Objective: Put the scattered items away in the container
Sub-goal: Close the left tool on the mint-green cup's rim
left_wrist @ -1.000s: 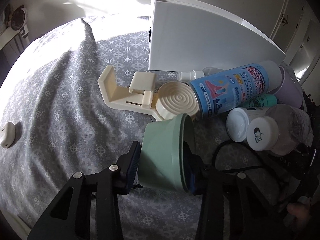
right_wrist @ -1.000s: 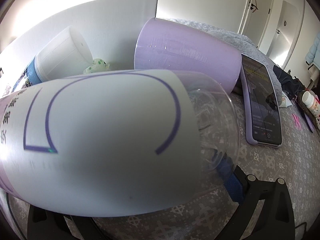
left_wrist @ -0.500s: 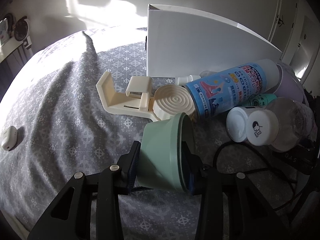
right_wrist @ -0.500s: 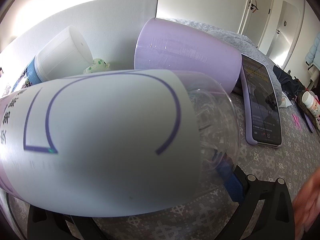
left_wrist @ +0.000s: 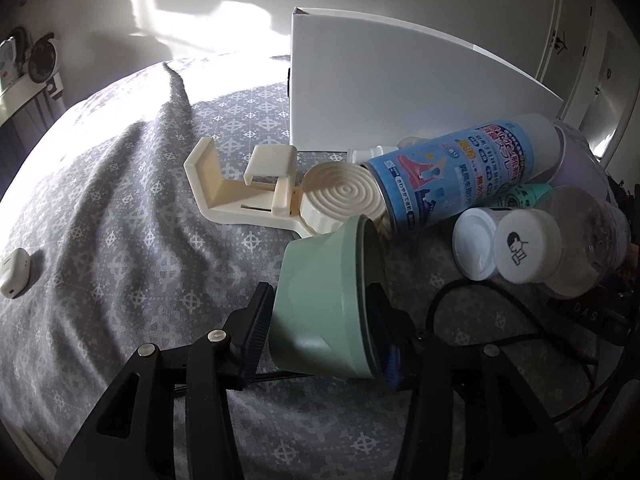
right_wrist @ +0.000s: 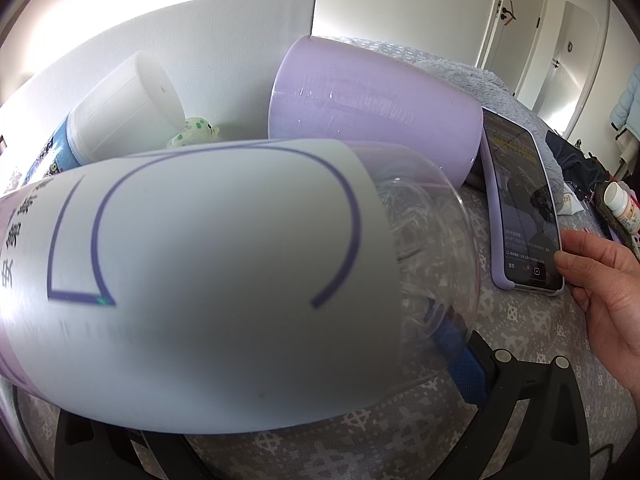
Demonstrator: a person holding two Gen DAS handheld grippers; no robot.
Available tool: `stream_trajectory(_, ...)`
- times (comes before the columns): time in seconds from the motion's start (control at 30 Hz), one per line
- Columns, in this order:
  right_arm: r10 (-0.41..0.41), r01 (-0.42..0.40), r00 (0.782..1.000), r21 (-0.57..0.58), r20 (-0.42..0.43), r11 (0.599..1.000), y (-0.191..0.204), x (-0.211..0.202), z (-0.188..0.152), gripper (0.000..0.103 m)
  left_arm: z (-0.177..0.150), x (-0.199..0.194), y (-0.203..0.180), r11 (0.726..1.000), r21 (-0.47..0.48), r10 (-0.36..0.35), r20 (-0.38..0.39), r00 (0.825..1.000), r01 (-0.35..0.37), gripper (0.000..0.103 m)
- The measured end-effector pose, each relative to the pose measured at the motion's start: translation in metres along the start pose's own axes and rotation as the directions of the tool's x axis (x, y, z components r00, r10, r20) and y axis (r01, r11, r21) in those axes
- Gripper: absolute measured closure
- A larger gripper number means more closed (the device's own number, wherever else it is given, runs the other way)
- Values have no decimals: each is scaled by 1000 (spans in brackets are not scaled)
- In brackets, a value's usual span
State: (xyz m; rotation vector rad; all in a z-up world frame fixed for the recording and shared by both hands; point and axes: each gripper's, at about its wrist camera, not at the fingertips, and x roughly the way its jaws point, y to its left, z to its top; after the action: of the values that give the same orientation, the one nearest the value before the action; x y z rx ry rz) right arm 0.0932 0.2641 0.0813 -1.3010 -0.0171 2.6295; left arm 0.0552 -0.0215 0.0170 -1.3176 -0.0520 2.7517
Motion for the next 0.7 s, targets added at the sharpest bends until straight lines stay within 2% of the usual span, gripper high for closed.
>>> stream_trajectory(0.7, 0, 0, 1000, 0, 0, 1000, 0, 0, -1, 0, 2, -2, -2, 1000, 5, 3, -12, 1000, -3, 58)
